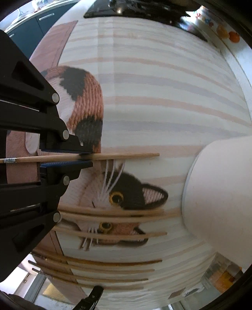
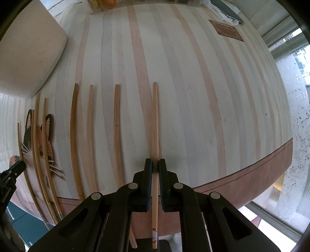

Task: Organize utensils
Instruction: 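Lift both chopsticks and carry them over the utensil holder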

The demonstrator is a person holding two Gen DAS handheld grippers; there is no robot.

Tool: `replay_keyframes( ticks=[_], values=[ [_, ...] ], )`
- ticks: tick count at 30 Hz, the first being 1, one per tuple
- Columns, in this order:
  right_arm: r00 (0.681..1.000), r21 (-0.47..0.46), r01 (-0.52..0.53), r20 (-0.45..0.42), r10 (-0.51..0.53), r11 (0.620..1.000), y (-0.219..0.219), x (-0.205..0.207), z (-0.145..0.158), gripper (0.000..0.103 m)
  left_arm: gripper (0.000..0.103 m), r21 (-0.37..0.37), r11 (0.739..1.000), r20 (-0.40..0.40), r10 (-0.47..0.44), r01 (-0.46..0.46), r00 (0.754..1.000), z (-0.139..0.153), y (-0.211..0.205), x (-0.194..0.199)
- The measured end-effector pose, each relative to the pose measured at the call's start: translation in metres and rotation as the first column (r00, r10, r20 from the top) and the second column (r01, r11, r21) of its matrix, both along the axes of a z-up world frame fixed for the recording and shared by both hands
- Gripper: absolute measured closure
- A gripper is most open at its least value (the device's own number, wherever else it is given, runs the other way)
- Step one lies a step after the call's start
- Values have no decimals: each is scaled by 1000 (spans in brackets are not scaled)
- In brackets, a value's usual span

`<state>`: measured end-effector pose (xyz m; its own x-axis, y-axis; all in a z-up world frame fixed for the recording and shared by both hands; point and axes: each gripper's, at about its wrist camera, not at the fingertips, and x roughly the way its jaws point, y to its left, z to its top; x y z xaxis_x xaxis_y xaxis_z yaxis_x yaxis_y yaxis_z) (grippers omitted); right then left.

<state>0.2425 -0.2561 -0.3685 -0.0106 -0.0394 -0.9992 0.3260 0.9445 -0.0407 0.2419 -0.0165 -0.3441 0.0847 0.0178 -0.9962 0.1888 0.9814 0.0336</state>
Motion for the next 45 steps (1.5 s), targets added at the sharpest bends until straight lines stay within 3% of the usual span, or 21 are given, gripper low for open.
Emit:
replay_keyframes(
  ticks=[8, 15, 25, 36, 39, 45],
  values=[
    [985, -38, 37, 167, -30, 999, -16, -27, 48, 96, 99, -21, 998, 145, 62, -59, 988, 52, 24, -1],
    [935, -72, 34, 354, -6, 997, -5, -30, 113, 96, 99, -56, 990, 275, 137, -126, 952, 104, 49, -1],
    [833, -18, 23, 553, -9, 1000, 4, -12, 193, 96, 99, -172, 964, 425, 260, -204, 867, 185, 80, 12],
    [706, 182, -26, 700, -112, 983, 11, 44, 291, 96, 99, -418, 893, 549, 393, -165, 738, 324, 88, 37],
    [677, 208, -31, 724, -132, 978, 11, 67, 308, 96, 99, -474, 868, 546, 419, -144, 725, 345, 84, 56],
    [647, 192, -45, 753, -118, 980, 24, 117, 325, 96, 99, -488, 865, 538, 405, -119, 739, 351, 60, 104]
  ],
)
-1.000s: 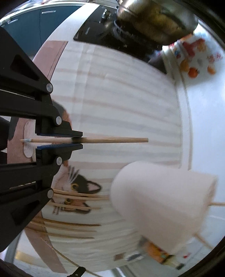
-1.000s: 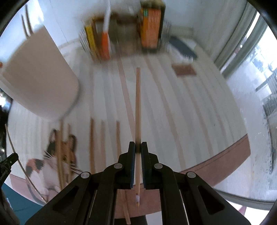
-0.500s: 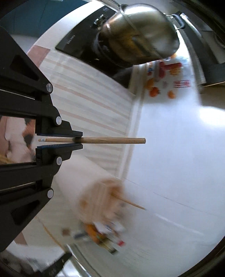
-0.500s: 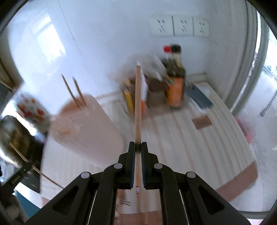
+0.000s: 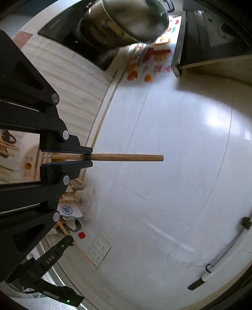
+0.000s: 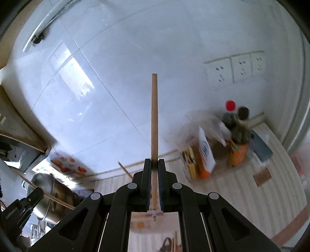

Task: Organize utensils
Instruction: 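Lift both chopsticks and carry them over the utensil holder, then open both tools to drop the chopsticks into the holder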

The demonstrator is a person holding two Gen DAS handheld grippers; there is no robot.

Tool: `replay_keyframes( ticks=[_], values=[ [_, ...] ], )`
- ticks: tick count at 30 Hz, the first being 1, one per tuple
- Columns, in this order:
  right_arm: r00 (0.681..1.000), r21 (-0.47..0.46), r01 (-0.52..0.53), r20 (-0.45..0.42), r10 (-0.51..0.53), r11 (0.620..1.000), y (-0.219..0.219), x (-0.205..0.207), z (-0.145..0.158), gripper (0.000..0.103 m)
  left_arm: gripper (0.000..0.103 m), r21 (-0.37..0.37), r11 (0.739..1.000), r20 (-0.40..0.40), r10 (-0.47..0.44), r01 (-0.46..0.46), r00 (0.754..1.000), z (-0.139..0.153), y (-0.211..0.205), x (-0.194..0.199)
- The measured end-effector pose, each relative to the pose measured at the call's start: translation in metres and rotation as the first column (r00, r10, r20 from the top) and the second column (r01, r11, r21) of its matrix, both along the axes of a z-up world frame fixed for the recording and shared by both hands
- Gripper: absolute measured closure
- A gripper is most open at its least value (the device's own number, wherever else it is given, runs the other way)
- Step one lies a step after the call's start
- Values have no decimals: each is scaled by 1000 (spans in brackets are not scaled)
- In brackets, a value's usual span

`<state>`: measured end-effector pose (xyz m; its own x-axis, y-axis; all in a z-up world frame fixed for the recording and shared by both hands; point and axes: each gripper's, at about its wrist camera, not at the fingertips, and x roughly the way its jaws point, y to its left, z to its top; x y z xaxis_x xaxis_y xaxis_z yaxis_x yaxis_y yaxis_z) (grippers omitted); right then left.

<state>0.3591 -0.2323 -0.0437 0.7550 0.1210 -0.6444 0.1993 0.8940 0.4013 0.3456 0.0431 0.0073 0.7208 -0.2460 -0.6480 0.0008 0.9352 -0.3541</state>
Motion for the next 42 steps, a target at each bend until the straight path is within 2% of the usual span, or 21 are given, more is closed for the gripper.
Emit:
replay_keyframes(
  ticks=[8, 17, 22, 23, 24, 25, 26, 27, 30, 32, 34, 35, 36, 42],
  values=[
    [1000, -43, -10, 2, 11, 999, 14, 50, -9, 96, 99, 37, 998, -65, -46, 48, 997, -29, -32, 50],
    [996, -67, -50, -83, 44, 997, 22, 73, -51, 96, 99, 108, 988, -150, -95, 112, 984, -73, -52, 70],
    [976, -20, -121, -183, 115, 992, 22, 77, -71, 95, 93, 110, 983, -213, -123, 149, 969, -81, -49, 63],
    [975, -8, -120, -192, 116, 993, 20, 75, -71, 94, 89, 123, 982, -204, -119, 146, 972, -78, -47, 59],
    [975, -3, -115, -191, 113, 993, 18, 73, -71, 85, 85, 145, 980, -190, -111, 140, 976, -75, -46, 56],
    [977, 4, -103, -186, 102, 995, 14, 70, -69, 68, 81, 174, 976, -180, -100, 132, 979, -74, -45, 53],
    [979, 7, -88, -181, 88, 996, 9, 65, -67, 62, 69, 204, 971, -195, -86, 126, 977, -72, -42, 50],
    [982, 13, -71, -175, 72, 997, 4, 60, -64, 57, 57, 203, 972, -190, -79, 118, 979, -70, -39, 47],
    [986, 30, -41, -157, 45, 999, -6, 46, -55, 52, 39, 195, 976, -155, -63, 93, 986, -62, -27, 36],
    [988, 22, -25, -151, 28, 999, -10, 37, -50, 52, 33, 214, 974, -125, -48, 74, 991, -57, -21, 28],
    [989, 14, -3, -147, 5, 1000, -14, 26, -45, 49, 19, 232, 970, -109, -45, 69, 993, -56, -17, 20],
    [990, 16, 6, -144, -3, 1000, -16, 20, -42, 48, 9, 242, 968, -103, -46, 70, 994, -57, -16, 15],
    [990, 19, 13, -139, -11, 1000, -18, 15, -40, 44, 2, 250, 966, -100, -49, 72, 994, -58, -15, 11],
    [992, 3, 69, -109, -69, 998, -32, -29, -36, 33, 0, 328, 939, -129, -60, 100, 990, -83, -15, -20]
  ],
)
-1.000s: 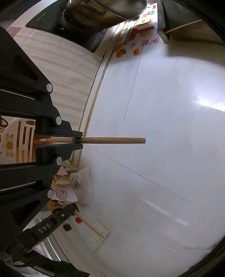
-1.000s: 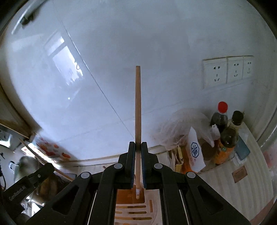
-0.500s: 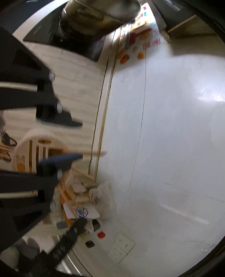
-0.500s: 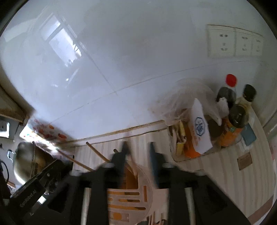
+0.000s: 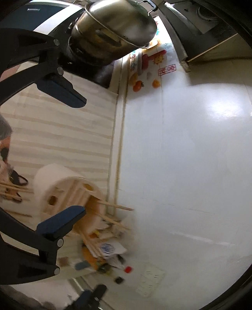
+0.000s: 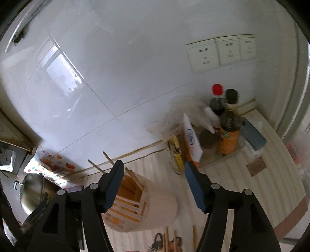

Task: Organize utensils
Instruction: 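Open both tools to drop the chopsticks into the holder, then lower the left tool onto a chopstick while the right tool lowers onto another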

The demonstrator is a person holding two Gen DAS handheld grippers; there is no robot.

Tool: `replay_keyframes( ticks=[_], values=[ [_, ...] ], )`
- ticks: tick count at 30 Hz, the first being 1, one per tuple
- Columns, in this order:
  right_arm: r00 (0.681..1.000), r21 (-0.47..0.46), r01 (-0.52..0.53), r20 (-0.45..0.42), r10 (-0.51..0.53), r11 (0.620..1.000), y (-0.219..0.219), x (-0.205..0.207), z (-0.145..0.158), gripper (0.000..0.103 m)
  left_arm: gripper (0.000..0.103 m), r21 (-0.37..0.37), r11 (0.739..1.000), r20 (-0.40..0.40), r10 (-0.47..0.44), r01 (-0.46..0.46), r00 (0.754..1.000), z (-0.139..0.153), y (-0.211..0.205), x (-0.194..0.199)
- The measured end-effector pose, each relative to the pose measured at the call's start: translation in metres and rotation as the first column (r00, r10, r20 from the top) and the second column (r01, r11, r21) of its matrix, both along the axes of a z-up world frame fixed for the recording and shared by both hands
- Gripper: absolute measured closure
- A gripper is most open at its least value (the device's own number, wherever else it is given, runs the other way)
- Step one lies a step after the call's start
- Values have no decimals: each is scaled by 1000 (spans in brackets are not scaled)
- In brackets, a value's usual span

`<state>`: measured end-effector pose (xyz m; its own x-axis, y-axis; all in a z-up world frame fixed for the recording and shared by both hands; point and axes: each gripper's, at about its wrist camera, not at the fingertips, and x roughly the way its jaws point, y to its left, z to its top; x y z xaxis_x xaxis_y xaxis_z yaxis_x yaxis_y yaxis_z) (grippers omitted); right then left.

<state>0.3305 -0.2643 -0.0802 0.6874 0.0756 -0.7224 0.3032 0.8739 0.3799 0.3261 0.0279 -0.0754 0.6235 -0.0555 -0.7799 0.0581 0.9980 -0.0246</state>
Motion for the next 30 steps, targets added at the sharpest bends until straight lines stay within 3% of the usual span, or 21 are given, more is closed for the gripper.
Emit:
replay_keyframes(
  ticks=[2, 4, 10, 11, 14, 16, 18, 21, 26, 30],
  values=[
    [1000, -18, 13, 3, -13, 1000, -3, -17, -6, 24, 0, 11, 1000, -27, -12, 12, 1000, -15, -1, -11],
    [1000, -44, 27, -12, -27, 999, -6, -33, -17, 22, 0, 23, 999, -67, -31, 33, 997, -34, -2, -21],
    [979, -30, 2, -202, -8, 1000, -11, -74, -86, 22, 0, 87, 993, -232, -62, 84, 971, -112, -12, -59],
    [971, -18, 1, -237, -5, 1000, -11, -81, -100, 23, 1, 86, 991, -271, -74, 101, 960, -129, -15, -64],
    [934, 14, -6, -357, 10, 1000, -14, -100, -146, 42, 5, 85, 987, -351, -97, 135, 931, -164, -23, -75],
    [912, 15, -10, -410, 15, 1000, -15, -110, -170, 56, 19, 50, 984, -406, -134, 169, 904, -187, -31, -82],
    [892, 21, -12, -452, 20, 1000, -17, -118, -189, 60, 43, 27, 980, -462, -162, 196, 872, -207, -40, -87],
    [864, 22, -9, -503, 19, 1000, -21, -128, -213, 61, 61, -4, 974, -507, -197, 226, 839, -229, -54, -90],
    [839, 1, -19, -544, 17, 1000, -25, -136, -229, 61, 65, -2, 961, -539, -233, 275, 810, -248, -76, -93],
    [825, -8, -26, -565, 17, 1000, -29, -137, -235, 61, 85, 16, 952, -555, -246, 306, 794, -259, -90, -96]
  ],
)
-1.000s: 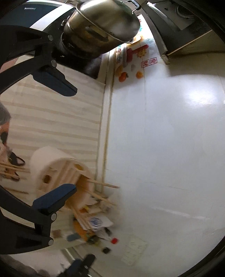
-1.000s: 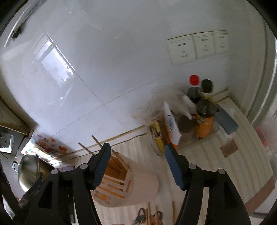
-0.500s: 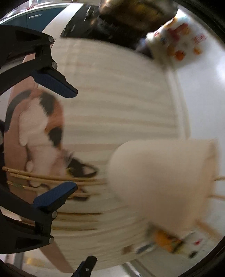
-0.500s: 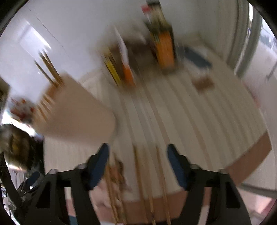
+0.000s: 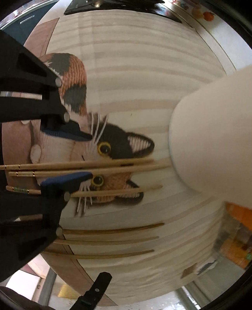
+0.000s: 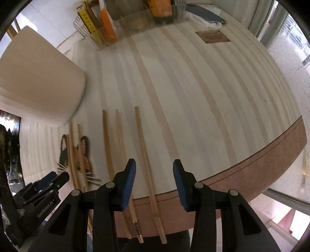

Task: Organize utensils
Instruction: 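Lower the left tool onto a chopstick while the right tool lowers onto another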

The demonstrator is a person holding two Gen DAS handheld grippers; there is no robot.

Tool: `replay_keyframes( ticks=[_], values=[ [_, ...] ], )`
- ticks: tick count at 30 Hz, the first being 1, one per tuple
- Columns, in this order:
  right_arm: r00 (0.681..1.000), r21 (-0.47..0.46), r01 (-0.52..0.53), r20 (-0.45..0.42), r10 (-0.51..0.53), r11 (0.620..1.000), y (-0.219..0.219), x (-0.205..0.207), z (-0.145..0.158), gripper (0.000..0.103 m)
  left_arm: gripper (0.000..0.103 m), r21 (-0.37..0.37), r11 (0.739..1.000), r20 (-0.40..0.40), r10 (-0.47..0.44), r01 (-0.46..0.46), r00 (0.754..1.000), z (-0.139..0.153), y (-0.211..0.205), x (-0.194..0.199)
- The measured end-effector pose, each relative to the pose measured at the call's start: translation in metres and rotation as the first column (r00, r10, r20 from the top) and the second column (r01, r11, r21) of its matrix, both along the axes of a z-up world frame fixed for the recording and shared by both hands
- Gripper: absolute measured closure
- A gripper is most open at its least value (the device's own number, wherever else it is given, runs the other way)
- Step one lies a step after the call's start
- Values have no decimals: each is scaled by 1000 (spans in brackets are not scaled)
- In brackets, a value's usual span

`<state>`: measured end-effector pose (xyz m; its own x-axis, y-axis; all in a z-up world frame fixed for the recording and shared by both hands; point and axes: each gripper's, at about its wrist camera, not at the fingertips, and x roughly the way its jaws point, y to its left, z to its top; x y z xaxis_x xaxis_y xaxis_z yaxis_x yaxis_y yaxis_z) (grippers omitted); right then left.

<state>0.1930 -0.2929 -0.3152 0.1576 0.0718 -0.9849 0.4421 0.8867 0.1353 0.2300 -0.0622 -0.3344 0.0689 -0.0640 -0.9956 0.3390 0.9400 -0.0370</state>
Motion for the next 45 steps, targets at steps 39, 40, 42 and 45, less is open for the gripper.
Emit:
replay_keyframes(
  ticks=[39, 40, 42, 45],
  values=[
    [948, -50, -284, -163, 272, 958, 43, 23, -43, 95, 95, 1, 970, -41, 242, -242, 969, -21, 74, -2],
    [948, -51, -284, -166, 273, 957, 49, 24, -43, 95, 95, 2, 970, -40, 241, -242, 970, -19, 72, 1],
    [946, -53, -290, -167, 278, 956, 48, 26, -43, 95, 95, 3, 970, -39, 242, -242, 969, -19, 70, 2],
    [945, -60, -295, -168, 282, 954, 45, 30, -43, 95, 95, 6, 971, -35, 238, -238, 971, -19, 66, 5]
  ],
)
